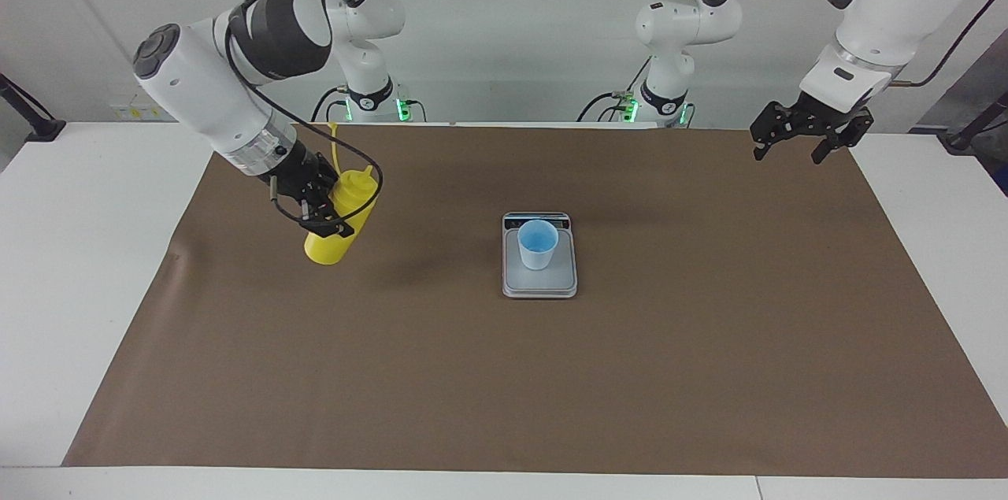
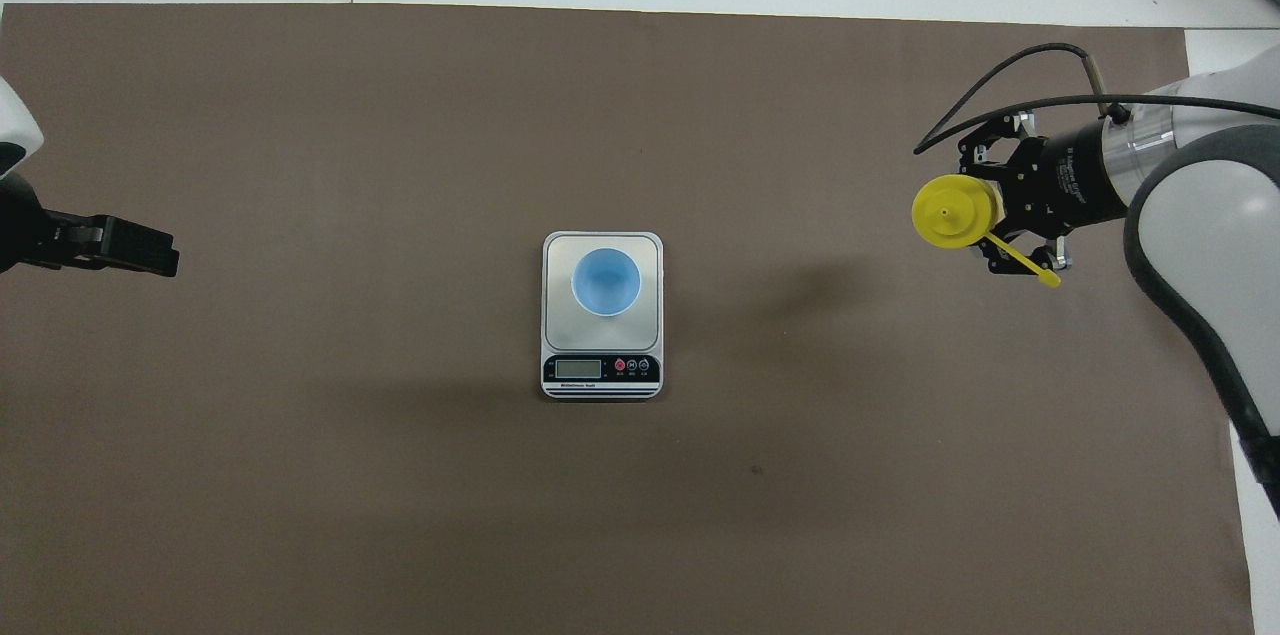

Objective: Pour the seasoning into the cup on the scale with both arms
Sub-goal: 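Raise the bottle upright and carry it back with the right gripper, then lower the yellow bottle onto the table with the right gripper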

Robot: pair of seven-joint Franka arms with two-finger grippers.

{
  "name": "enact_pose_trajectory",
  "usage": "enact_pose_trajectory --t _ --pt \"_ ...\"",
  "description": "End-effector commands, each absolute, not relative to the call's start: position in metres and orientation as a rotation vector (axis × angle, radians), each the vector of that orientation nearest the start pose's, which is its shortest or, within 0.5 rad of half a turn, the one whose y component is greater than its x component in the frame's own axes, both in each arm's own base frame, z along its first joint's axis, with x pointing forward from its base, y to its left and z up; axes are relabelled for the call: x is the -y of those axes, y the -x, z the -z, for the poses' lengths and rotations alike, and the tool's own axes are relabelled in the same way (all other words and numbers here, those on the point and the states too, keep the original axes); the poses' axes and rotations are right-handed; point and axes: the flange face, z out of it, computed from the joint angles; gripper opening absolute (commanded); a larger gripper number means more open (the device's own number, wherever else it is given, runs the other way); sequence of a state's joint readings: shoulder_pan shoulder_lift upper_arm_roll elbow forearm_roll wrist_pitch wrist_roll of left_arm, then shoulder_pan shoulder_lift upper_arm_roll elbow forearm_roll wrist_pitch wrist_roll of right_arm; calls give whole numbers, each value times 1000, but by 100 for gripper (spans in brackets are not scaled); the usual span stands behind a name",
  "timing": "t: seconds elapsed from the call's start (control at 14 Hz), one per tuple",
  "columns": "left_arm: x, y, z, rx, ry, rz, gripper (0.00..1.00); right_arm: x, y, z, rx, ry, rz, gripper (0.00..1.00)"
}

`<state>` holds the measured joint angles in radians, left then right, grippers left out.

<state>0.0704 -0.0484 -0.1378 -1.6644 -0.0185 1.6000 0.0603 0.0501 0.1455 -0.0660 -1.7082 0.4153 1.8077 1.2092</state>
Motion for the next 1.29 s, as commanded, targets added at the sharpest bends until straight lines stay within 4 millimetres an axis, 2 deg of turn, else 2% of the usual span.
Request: enact_pose_trajectory --t 0.0,0.07,0.21,0.29,0.43,0.71,0.93,1.14,1.21 --pt "40 -532 -610 -215 3128 -1 100 -11 -604 -478 -1617 2281 -445 0" --pt "40 -532 -610 -215 3128 -1 100 -6 -603 -468 -1511 2348 -468 0" --pt "41 -531 -609 -218 3128 -11 100 20 -602 -454 -1424 2408 -489 0" --pt "41 -531 -608 -218 3128 -16 100 22 -600 -446 -1286 2481 -502 0" --pt "41 -531 -609 -229 3127 -16 100 42 -594 -431 -1038 2592 -536 0" --pt "39 -531 -609 -213 3128 -11 100 81 -584 -429 -956 2623 -637 0" --pt "33 -533 -609 -194 3130 1 100 109 -599 -422 -834 2673 -754 0" --pt "39 -532 -610 -210 3128 1 100 125 -607 -397 -717 2653 -825 0" --pt "40 -532 -610 -208 3129 -1 100 121 -619 -396 -666 2658 -869 0"
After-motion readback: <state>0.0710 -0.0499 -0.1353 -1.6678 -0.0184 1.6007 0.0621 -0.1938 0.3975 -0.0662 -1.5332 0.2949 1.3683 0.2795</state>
